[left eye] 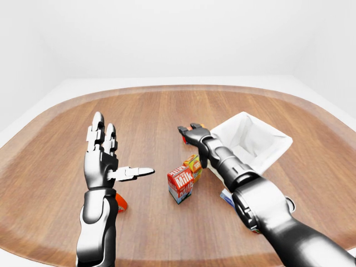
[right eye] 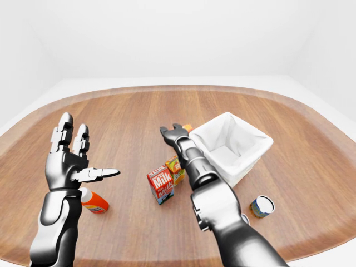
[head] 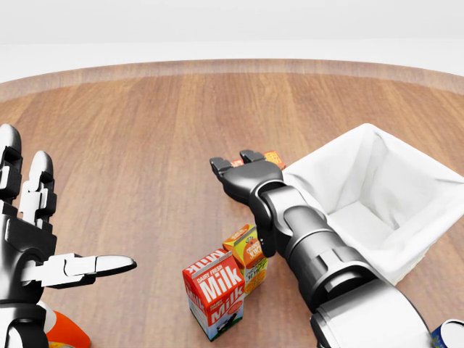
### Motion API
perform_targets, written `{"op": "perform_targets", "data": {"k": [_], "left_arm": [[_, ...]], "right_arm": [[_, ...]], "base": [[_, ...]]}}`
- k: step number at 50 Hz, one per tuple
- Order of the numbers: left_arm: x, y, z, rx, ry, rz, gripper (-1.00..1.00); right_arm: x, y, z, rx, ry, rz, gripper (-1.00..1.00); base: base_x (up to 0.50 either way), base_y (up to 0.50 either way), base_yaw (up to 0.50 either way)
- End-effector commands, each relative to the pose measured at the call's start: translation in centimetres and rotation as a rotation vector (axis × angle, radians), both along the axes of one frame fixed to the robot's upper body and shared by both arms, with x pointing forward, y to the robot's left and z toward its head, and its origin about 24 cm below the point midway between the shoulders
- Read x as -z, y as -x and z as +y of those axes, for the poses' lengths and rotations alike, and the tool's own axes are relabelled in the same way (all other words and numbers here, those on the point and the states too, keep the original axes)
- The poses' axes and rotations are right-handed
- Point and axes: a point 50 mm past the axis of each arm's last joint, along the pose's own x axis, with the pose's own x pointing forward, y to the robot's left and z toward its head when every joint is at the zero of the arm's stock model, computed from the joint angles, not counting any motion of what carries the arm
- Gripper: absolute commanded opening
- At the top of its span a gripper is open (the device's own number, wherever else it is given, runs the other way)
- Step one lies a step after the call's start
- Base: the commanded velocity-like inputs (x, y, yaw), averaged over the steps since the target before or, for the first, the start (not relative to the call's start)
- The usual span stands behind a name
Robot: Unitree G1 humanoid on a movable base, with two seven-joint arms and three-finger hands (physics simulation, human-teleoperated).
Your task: Pick up the orange juice, and put it in the basket.
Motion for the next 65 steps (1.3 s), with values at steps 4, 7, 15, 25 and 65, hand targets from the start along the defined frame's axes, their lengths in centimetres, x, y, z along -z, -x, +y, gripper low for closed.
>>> {"op": "perform_targets", "data": {"k": [4,7,15,25,65], "left_arm": [[0.0,0.0,0.0,0.0,0.001,0.002,1.0],[0.0,0.0,0.0,0.0,0.0,0.002,1.0],[0.1,0.0,0.0,0.0,0.001,0.002,1.0],[0.0,0.0,0.0,0.0,0.0,0.002,1.0],[0.0,0.0,0.0,0.0,0.001,0.002,1.0]], "right_arm": [[0.6,0.3,0.1,0.0,-0.005,0.009,1.0],[0.7,0.3,0.1,0.0,-0.006,0.011,1.0],[1.1,0.5,0.2,-0.002,-0.01,0.018,1.0],[1.4,0.7,0.2,-0.001,-0.011,0.024,1.0],[3.9,2.0,0.2,0.005,-0.027,0.064,1.0]], "base": [[0.0,0.0,0.0],[0.0,0.0,0.0],[0.0,0.0,0.0],[0.0,0.0,0.0],[0.0,0.0,0.0]]}}
